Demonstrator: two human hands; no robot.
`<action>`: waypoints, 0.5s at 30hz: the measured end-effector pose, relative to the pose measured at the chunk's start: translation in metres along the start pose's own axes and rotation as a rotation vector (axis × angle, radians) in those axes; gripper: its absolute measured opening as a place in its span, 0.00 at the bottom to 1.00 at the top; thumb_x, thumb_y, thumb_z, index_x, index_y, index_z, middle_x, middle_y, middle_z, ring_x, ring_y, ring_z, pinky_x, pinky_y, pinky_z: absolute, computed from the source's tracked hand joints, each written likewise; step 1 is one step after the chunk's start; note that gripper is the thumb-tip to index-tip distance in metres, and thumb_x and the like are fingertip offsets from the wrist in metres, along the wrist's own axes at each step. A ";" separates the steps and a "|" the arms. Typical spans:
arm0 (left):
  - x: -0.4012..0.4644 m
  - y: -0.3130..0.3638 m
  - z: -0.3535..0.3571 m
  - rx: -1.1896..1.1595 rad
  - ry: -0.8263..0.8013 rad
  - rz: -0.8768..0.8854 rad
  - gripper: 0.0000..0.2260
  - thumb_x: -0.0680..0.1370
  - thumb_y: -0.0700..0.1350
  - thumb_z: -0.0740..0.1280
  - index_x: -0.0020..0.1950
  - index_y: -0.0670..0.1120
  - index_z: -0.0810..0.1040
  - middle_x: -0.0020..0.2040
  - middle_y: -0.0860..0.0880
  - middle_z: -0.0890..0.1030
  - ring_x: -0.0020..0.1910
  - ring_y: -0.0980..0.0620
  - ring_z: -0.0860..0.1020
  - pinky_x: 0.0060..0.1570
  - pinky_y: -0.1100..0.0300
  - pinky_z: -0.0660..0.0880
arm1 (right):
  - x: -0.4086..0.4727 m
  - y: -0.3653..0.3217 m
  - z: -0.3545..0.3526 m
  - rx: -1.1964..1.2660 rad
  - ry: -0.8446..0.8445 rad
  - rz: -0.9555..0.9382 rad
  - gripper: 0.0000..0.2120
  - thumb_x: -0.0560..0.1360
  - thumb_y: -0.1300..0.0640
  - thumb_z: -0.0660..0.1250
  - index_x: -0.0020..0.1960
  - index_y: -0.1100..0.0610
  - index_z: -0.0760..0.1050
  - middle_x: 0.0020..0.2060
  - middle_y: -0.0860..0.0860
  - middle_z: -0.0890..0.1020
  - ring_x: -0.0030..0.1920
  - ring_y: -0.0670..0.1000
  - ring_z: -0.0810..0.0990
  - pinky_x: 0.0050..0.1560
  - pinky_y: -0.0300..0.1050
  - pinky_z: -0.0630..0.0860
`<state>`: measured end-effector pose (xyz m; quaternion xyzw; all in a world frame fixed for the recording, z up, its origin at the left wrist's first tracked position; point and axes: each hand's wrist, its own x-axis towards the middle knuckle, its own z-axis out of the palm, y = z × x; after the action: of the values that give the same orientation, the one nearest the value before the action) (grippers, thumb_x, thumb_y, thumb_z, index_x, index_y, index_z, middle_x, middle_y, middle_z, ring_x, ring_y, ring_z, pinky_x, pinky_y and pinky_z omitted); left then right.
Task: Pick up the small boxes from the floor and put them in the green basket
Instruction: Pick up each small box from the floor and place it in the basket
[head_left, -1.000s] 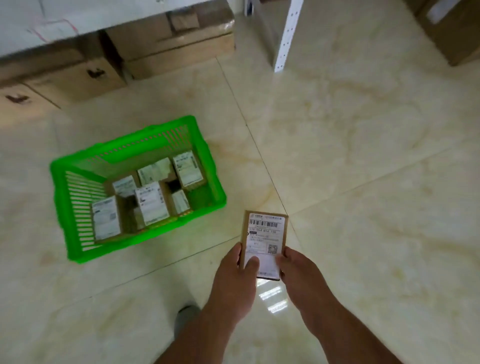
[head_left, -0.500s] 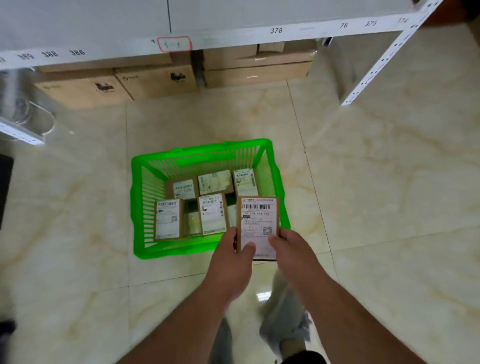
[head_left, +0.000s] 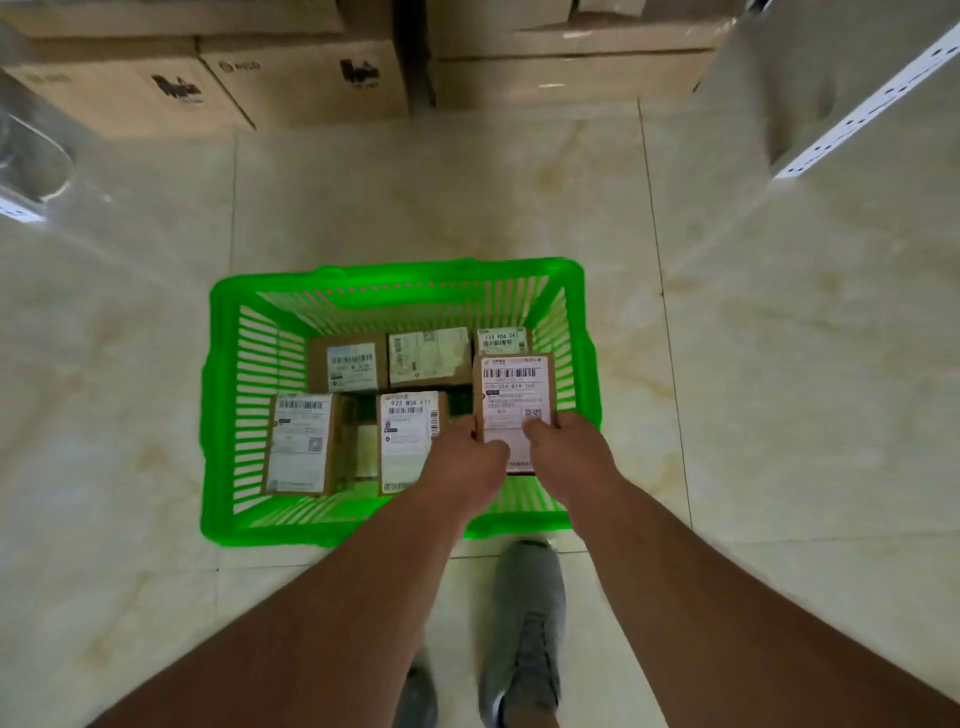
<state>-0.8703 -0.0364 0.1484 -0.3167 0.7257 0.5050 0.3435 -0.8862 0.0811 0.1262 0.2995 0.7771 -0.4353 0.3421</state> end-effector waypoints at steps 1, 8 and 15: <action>0.007 -0.001 0.002 -0.013 -0.007 -0.020 0.19 0.78 0.40 0.62 0.65 0.55 0.80 0.55 0.57 0.84 0.38 0.64 0.76 0.28 0.69 0.69 | 0.009 0.001 0.003 -0.018 -0.011 0.007 0.19 0.78 0.49 0.63 0.65 0.56 0.79 0.58 0.54 0.84 0.44 0.51 0.80 0.33 0.36 0.70; 0.041 -0.011 0.016 -0.110 -0.010 -0.081 0.24 0.76 0.34 0.62 0.70 0.52 0.78 0.58 0.56 0.82 0.45 0.67 0.75 0.38 0.70 0.68 | 0.046 0.007 0.016 -0.044 -0.041 0.054 0.20 0.75 0.56 0.63 0.65 0.57 0.77 0.62 0.56 0.82 0.58 0.57 0.81 0.47 0.40 0.73; 0.050 0.001 0.010 -0.177 0.006 -0.082 0.25 0.79 0.37 0.62 0.75 0.52 0.71 0.52 0.63 0.77 0.47 0.63 0.76 0.46 0.65 0.73 | 0.040 -0.006 0.013 0.014 0.014 0.019 0.20 0.76 0.57 0.63 0.67 0.55 0.74 0.64 0.53 0.81 0.59 0.57 0.80 0.51 0.40 0.69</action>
<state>-0.8977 -0.0323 0.1052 -0.3768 0.6657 0.5519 0.3321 -0.9111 0.0736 0.0923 0.3125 0.7735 -0.4352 0.3387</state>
